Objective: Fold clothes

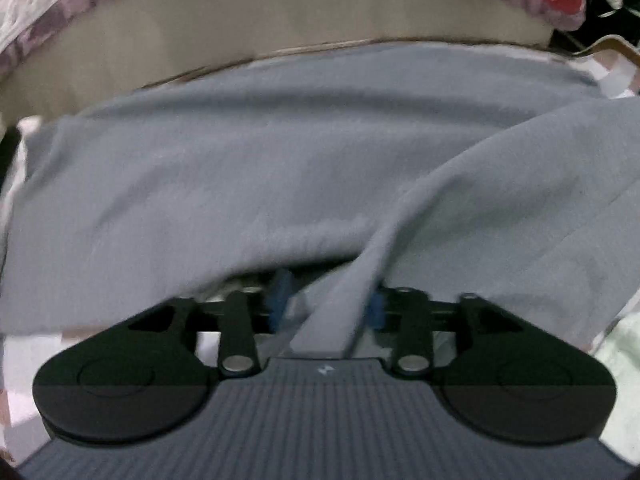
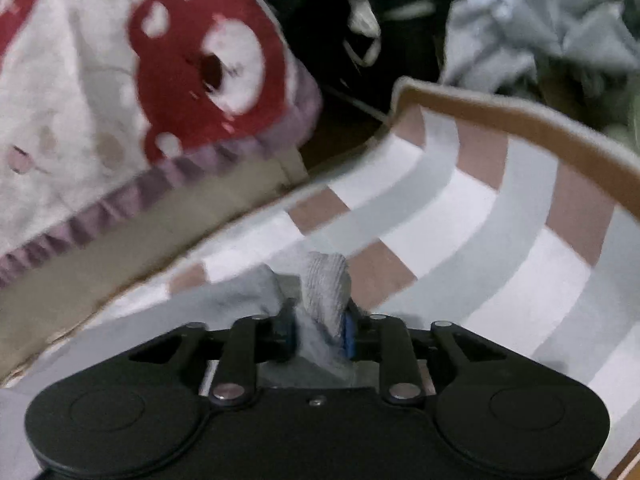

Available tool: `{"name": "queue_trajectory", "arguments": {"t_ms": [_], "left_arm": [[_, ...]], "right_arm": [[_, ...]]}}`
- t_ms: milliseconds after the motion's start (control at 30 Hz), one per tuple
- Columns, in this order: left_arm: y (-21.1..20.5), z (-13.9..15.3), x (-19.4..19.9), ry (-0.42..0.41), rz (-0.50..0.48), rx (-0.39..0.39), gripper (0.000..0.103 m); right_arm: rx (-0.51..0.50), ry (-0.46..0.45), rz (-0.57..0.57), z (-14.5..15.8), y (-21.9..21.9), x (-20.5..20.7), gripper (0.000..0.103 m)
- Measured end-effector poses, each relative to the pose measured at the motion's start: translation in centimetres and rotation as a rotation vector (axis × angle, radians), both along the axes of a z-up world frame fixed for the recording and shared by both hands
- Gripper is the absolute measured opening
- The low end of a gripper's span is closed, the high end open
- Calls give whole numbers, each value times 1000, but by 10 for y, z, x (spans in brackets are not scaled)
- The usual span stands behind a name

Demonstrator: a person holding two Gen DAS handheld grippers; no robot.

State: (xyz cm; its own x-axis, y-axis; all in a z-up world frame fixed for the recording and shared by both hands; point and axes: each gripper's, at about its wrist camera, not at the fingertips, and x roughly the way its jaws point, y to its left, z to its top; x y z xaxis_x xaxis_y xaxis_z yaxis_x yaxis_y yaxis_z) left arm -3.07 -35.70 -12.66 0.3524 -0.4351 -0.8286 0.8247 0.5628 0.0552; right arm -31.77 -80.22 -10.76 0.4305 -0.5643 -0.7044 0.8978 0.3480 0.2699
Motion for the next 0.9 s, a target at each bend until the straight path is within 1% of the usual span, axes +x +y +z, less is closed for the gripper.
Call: {"name": "queue_trajectory", "arguments": {"t_ms": [33, 67, 100, 167, 233, 267, 300, 333, 367, 400, 433, 467, 500, 533, 567, 600, 700, 733, 767, 800, 833, 900], "left_arm": [[12, 1, 0, -12, 17, -5, 61], [26, 3, 0, -23, 37, -16, 63], [40, 5, 1, -28, 62, -28, 65], [69, 12, 5, -21, 130, -56, 66], [96, 18, 7, 2, 194, -94, 67], [105, 19, 5, 5, 207, -91, 68], [110, 17, 1, -2, 215, -69, 71], [114, 14, -3, -17, 216, -29, 72], [114, 7, -7, -43, 208, 35, 72], [112, -1, -9, -73, 197, 109, 72], [108, -8, -9, -108, 190, 166, 72], [105, -12, -9, -142, 190, 188, 71], [103, -15, -8, -177, 190, 211, 59], [99, -16, -7, -204, 187, 216, 31], [94, -13, -5, -223, 181, 201, 20], [89, -9, -2, -249, 178, 188, 14], [72, 5, 4, -354, 181, 154, 15], [68, 11, 6, -382, 179, 130, 17], [66, 18, 10, -396, 176, 88, 19], [65, 24, 14, -403, 181, 64, 25], [65, 28, 18, -409, 195, 62, 37], [64, 35, 27, -423, 218, 60, 48]], "right_arm": [[-10, 29, 1, -6, 2, -2, 44], [-20, 55, 2, -10, 3, -5, 49], [-25, 59, 4, -12, 4, -10, 51], [-13, 17, 18, -9, 4, -23, 54], [9, -12, 22, 1, 4, -36, 56], [14, -24, 22, 8, 6, -43, 56], [15, -35, 22, 15, 10, -50, 57], [13, -47, 17, 22, 13, -57, 58], [10, -60, 9, 28, 17, -64, 62], [20, -72, -8, 33, 22, -72, 63], [39, -85, -29, 37, 28, -80, 63], [66, -100, -42, 38, 34, -86, 64], [98, -117, -45, 37, 40, -92, 64], [124, -133, -36, 35, 47, -95, 64], [149, -149, -24, 32, 54, -99, 64], [185, -164, -6, 27, 58, -99, 64], [309, -216, 37, 12, 65, -93, 64], [338, -240, 44, 7, 67, -90, 64], [356, -263, 57, 4, 69, -86, 64], [367, -278, 73, 2, 71, -82, 64], [374, -289, 90, 0, 72, -77, 64], [382, -255, 103, -10, 72, -68, 64]]}}
